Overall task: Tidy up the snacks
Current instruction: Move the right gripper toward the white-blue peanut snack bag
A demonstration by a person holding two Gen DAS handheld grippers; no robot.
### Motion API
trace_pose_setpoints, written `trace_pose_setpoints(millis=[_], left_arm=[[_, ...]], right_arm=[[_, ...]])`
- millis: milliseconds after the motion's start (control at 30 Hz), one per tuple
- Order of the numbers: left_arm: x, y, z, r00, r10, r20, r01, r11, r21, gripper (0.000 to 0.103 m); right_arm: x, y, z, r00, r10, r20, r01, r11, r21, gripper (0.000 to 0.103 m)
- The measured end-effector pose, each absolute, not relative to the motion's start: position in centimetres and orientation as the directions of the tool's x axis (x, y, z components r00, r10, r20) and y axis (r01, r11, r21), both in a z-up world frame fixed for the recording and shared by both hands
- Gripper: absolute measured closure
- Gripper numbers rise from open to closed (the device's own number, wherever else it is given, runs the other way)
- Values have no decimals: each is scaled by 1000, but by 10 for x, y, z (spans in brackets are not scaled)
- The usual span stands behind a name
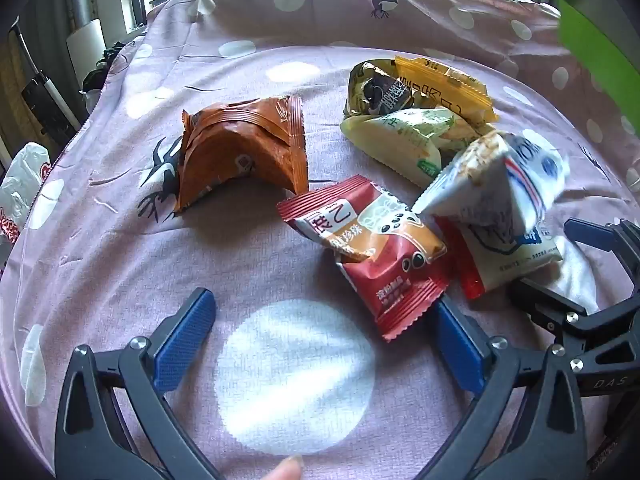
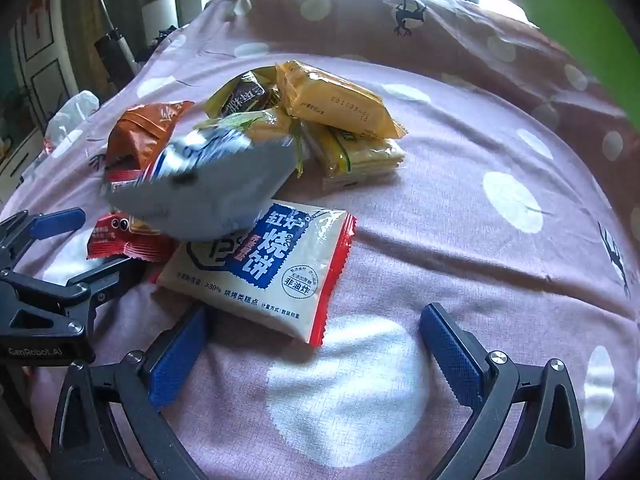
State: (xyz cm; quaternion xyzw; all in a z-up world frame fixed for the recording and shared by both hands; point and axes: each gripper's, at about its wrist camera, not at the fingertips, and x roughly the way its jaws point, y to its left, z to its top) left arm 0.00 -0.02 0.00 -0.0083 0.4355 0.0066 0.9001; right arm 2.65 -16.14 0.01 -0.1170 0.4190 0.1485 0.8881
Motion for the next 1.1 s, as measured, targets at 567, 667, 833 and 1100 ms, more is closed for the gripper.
trace_pose_setpoints(millis=[567,667,833,1100], left_arm=[[-2,-2,-1,618,13,-786,-28,1000,-5,0],[-5,-2,0,617,16,-787,-32,999,-5,0],[-7,6,3,601,15,-799,-44,999,-14,0],[-14,15,9,583,1,-812,-84,995,-59,1]], right_arm=[[26,-160,0,604,156,-781,-364,926,-97,0],[26,-159,0,605,153,-781,-364,926,-101,0],[27,-161,-1,603,157,-783,-365,926,-96,0],[27,-161,0,602,159,-783,-365,926,-93,0]])
